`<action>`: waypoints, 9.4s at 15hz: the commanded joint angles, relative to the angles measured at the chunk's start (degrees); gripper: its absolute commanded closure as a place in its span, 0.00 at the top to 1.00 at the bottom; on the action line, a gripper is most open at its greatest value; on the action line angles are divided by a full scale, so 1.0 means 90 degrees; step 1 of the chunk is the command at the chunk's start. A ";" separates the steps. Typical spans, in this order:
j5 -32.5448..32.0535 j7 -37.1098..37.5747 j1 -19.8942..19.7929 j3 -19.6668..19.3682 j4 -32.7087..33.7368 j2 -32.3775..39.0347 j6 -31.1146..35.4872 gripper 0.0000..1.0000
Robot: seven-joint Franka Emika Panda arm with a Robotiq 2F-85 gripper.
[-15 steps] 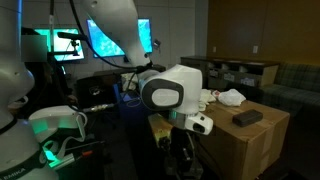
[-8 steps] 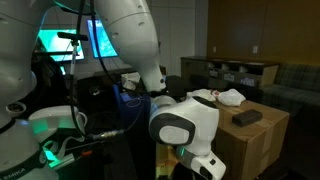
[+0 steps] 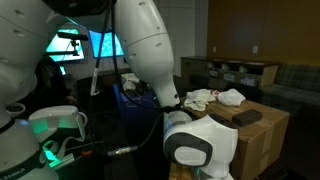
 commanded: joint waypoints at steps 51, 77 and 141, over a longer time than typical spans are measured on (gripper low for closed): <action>0.0270 -0.1033 0.0373 0.1018 0.0129 0.0344 0.0284 0.00; -0.2365 0.0741 0.1888 0.0789 -0.0225 -0.3561 0.0302 0.03; -0.0916 -0.2302 0.1667 0.1510 0.9654 0.3296 -0.2817 0.51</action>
